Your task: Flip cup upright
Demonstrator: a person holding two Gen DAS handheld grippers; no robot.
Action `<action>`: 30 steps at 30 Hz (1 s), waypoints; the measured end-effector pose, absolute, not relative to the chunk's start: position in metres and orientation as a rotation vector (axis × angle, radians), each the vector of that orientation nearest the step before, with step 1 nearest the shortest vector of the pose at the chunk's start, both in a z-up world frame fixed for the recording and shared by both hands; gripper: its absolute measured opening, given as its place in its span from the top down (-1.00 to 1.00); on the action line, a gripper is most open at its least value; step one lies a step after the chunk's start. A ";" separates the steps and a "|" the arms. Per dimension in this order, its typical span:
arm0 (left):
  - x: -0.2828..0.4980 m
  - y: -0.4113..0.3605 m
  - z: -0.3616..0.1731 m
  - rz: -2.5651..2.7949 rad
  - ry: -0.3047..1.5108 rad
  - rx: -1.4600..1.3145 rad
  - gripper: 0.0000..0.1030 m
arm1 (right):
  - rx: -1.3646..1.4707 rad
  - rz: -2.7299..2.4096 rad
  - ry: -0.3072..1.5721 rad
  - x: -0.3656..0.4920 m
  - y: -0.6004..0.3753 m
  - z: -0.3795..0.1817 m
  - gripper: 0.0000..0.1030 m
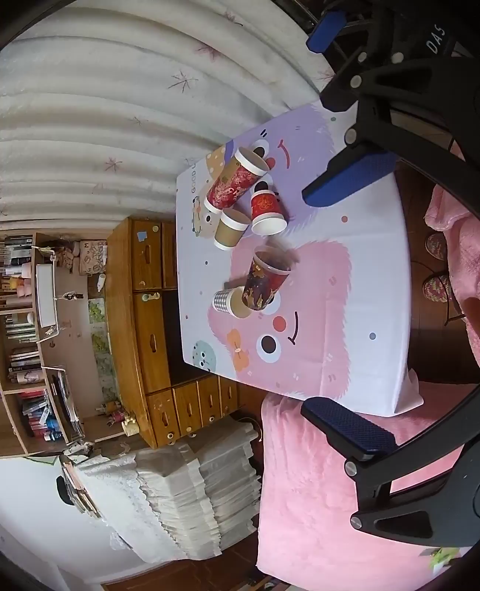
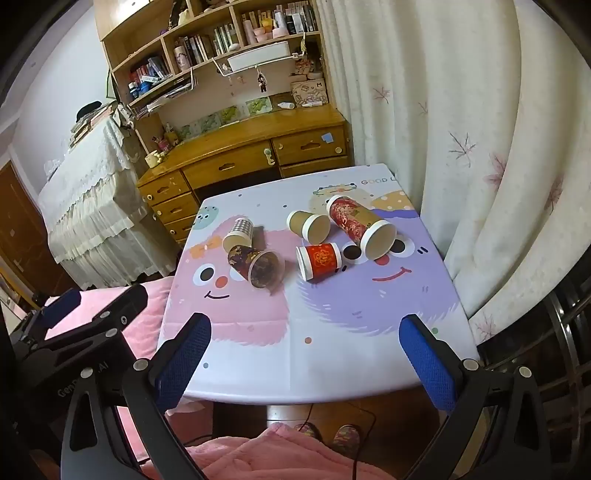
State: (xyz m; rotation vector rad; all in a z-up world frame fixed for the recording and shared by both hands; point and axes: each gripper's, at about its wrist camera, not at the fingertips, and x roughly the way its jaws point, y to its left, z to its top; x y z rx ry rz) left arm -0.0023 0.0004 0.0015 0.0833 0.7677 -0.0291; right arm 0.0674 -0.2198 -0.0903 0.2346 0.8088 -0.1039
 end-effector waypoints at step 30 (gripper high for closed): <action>-0.008 -0.011 0.018 -0.035 0.747 0.091 -0.98 | 0.238 -0.103 0.813 0.065 -0.219 -0.089 -1.00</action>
